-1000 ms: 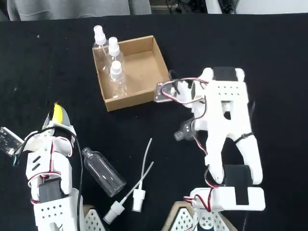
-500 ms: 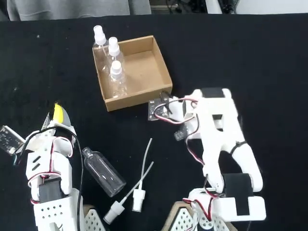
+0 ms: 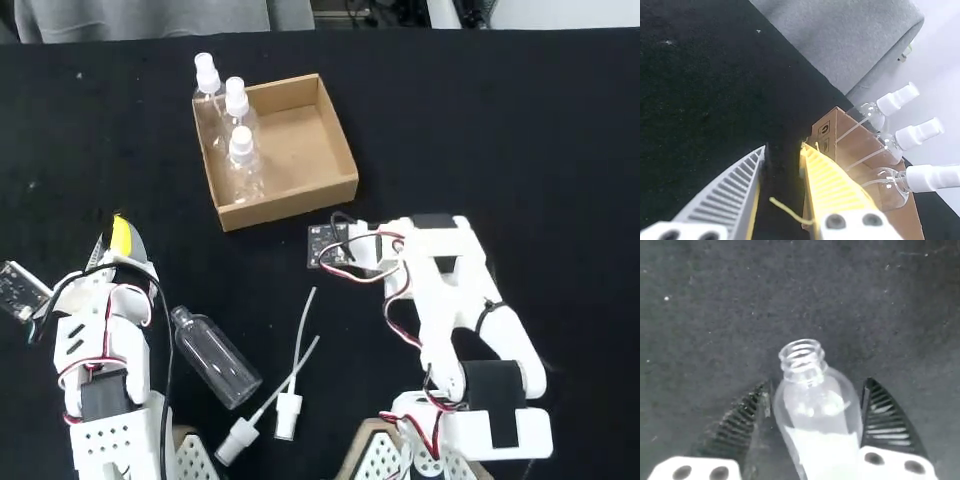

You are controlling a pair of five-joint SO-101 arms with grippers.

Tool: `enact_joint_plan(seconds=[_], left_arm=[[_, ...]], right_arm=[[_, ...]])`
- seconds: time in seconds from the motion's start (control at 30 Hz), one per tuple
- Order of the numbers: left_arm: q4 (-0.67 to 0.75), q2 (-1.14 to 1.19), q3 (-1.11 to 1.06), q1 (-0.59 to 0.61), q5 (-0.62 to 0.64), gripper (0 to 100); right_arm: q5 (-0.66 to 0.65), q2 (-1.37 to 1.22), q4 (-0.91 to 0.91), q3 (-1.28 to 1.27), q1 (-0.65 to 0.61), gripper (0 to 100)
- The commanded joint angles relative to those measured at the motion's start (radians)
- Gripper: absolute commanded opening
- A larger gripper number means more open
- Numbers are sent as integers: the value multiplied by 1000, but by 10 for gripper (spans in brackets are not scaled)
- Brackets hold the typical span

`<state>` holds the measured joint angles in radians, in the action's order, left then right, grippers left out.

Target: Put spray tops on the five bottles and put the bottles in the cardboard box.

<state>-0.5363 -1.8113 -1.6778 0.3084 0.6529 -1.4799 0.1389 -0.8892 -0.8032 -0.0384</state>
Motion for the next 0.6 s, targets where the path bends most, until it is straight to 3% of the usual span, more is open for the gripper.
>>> enact_joint_plan(seconds=[0.0,0.17,0.57], left_arm=[[0,-5,-22,-1,-6,102],[0,-5,-22,-2,-6,102],[0,-5,-22,-1,-6,102]], right_arm=[[-3,62,25,4,12,244],[69,62,28,10,43,244],[377,62,23,10,41,243]])
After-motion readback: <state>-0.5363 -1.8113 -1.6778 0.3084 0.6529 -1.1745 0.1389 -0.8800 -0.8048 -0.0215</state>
